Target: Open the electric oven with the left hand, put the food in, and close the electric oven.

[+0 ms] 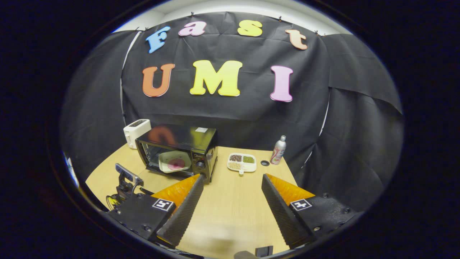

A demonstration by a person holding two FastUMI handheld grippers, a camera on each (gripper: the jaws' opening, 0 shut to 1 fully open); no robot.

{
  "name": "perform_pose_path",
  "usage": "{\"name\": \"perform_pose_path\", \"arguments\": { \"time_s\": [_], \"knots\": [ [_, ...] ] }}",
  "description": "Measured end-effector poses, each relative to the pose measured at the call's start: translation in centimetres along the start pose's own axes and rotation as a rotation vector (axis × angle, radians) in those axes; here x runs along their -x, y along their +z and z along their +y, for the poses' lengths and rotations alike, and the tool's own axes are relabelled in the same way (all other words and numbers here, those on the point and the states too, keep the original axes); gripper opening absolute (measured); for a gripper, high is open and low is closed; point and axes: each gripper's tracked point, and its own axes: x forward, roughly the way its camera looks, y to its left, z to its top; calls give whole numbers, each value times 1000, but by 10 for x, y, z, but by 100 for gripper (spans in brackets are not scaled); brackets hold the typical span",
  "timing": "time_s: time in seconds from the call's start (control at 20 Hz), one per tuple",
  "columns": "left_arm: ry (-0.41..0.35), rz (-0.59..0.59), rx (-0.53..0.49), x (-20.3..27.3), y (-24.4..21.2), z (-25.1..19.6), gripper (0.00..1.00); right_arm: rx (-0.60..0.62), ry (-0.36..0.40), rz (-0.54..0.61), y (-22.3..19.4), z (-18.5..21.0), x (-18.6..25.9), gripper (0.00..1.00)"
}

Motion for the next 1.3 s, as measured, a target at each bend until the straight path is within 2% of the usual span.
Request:
{"name": "perform_pose_path", "arguments": {
  "time_s": [0.5,0.9,1.3],
  "knots": [
    [1,-25,11,11,26,-2,98,-46,-18,5,-6,-12,6,100],
    [-14,-105,-24,15,90,-4,98,-121,-39,-16,-12,-24,12,99],
    [-23,-147,-40,7,135,-2,98,-173,-97,-20,-19,-49,12,99]
  ]
}}
